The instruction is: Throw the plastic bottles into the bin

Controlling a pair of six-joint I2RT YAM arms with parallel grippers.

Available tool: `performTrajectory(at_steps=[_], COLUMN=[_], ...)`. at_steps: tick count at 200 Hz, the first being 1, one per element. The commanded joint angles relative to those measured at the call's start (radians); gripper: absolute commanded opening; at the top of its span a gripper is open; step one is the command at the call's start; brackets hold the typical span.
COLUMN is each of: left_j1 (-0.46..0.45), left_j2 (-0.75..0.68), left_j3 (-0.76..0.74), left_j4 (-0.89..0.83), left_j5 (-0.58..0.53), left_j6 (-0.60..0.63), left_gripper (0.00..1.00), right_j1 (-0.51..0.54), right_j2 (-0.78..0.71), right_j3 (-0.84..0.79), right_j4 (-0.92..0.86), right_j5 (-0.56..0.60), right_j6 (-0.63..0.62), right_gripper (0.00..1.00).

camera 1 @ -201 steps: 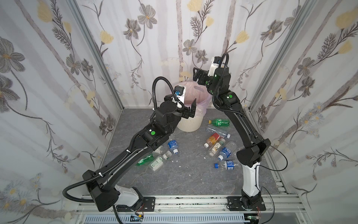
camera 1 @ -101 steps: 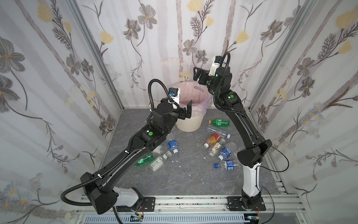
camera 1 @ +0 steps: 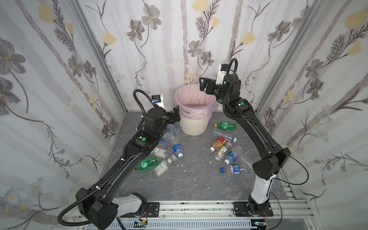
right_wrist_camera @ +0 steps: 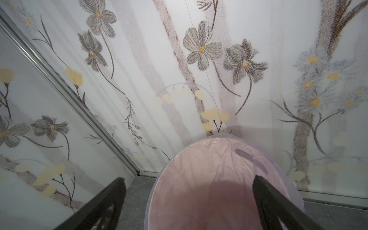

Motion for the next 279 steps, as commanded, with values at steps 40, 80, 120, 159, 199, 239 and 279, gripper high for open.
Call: performTrajectory(at_steps=[40, 80, 120, 159, 199, 239, 279], left_j1=[0.135, 0.264, 0.38, 0.456, 0.468, 0.47, 0.472], left_j2=[-0.079, -0.095, -0.143, -0.22, -0.327, -0.341, -0.375], left_j3=[-0.137, -0.253, -0.368, -0.458, -0.563, -0.643, -0.671], left_j4=[-0.174, -0.239, -0.237, -0.248, -0.268, -0.335, -0.428], left_j5=[0.119, 0.232, 0.302, 0.349, 0.331, 0.287, 0.222], left_j6=[-0.181, -0.328, -0.471, -0.721, -1.009, -1.156, -1.253], left_gripper=[1.0, 1.0, 1.0, 1.0, 1.0, 1.0, 1.0], right_j1=[0.075, 0.148, 0.215, 0.256, 0.298, 0.302, 0.302], right_j2=[-0.227, -0.305, -0.313, -0.325, -0.345, -0.329, -0.321], right_j3=[-0.409, -0.61, -0.772, -0.875, -0.937, -0.951, -0.953], right_j4=[0.223, 0.292, 0.346, 0.382, 0.393, 0.394, 0.395], right_j5=[0.004, -0.007, -0.012, -0.002, 0.015, 0.011, 0.025], right_j6=[-0.09, -0.118, -0.129, -0.153, -0.141, -0.139, -0.138], right_gripper=[1.0, 1.0, 1.0, 1.0, 1.0, 1.0, 1.0])
